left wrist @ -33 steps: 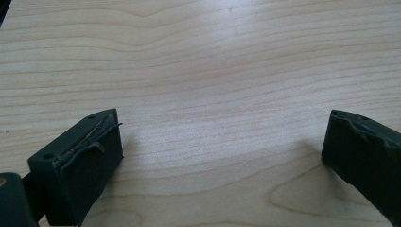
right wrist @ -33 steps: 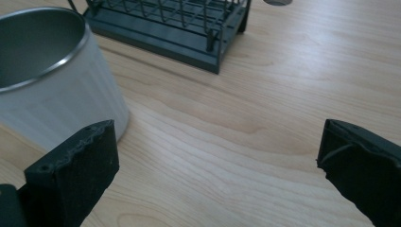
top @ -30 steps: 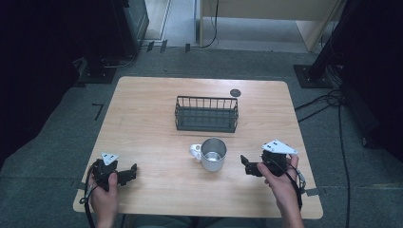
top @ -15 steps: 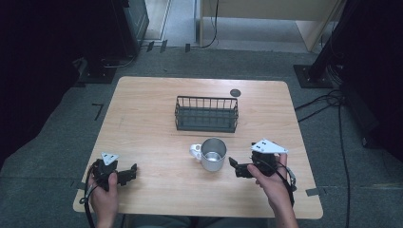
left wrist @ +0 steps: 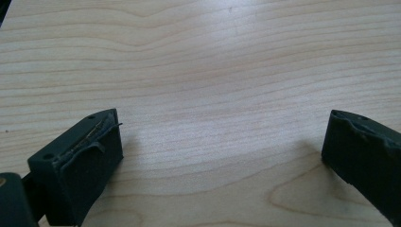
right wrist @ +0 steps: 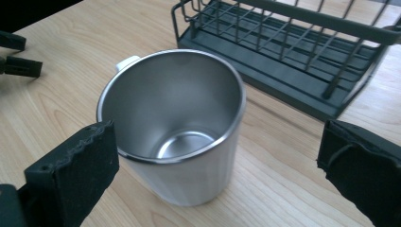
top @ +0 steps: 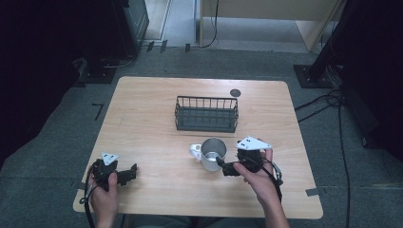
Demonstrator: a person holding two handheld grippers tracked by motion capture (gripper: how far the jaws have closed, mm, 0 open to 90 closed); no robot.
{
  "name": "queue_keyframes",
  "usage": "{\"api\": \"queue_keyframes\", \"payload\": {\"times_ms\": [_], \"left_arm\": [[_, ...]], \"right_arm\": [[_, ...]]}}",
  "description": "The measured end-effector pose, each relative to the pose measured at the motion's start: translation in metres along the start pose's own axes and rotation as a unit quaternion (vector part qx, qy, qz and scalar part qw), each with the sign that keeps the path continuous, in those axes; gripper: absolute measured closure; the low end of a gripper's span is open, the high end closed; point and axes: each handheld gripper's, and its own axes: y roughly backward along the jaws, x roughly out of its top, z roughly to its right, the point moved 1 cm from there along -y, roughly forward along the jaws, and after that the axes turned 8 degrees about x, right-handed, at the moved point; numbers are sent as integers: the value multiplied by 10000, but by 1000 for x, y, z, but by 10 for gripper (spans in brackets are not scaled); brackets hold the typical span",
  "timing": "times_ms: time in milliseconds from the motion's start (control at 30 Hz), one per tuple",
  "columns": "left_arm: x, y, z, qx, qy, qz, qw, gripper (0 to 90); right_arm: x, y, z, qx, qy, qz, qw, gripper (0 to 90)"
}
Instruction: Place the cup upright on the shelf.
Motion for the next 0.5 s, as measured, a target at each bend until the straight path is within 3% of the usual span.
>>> {"api": "queue_keyframes", "payload": {"times_ms": [233,500], "left_arm": [[0,0,0,0,0,-1,10000,0],[0,0,0,0,0,0,10000,0]], "right_arm": [[1,-15,-5,196,124,-76,9997,0],[2,-31,-10,256,66,-79,9996,0]]}}
